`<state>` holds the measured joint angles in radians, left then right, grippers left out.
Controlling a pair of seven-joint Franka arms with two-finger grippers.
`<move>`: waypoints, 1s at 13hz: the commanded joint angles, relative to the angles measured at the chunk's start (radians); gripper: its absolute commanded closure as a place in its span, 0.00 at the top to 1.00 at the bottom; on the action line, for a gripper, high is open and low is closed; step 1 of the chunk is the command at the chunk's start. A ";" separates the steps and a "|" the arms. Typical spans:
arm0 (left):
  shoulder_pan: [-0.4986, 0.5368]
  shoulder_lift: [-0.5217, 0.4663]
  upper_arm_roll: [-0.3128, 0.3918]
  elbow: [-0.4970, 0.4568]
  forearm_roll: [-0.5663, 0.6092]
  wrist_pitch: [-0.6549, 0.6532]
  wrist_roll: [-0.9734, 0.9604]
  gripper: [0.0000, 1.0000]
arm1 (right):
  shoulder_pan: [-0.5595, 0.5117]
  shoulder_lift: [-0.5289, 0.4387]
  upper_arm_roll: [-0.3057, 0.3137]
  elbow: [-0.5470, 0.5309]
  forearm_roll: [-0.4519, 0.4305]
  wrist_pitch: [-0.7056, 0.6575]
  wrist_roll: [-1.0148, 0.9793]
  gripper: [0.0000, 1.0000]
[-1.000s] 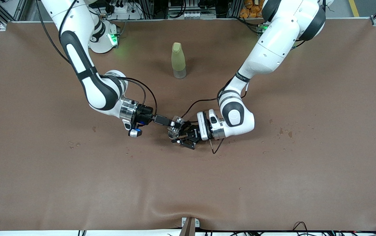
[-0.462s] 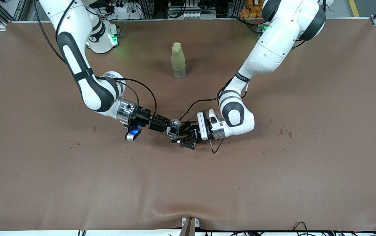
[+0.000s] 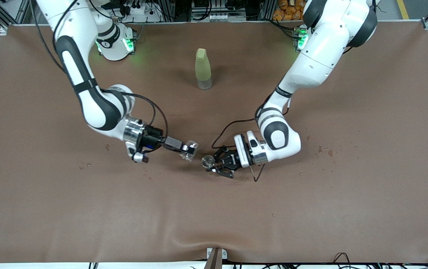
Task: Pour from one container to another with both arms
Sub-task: 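Tilt the glass cup upright and move both grippers apart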
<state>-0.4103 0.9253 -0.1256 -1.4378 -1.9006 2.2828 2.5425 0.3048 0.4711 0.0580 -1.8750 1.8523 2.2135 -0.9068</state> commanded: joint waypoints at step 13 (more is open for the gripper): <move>0.671 -0.086 -0.008 -0.139 0.790 -0.643 -0.160 0.00 | -0.792 0.348 0.011 0.289 -0.740 -0.561 -1.406 0.08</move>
<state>0.1948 0.8607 -0.1231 -1.5360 -1.1715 1.6757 2.3739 -0.4408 0.7951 0.0446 -1.6438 1.1898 1.6746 -2.2386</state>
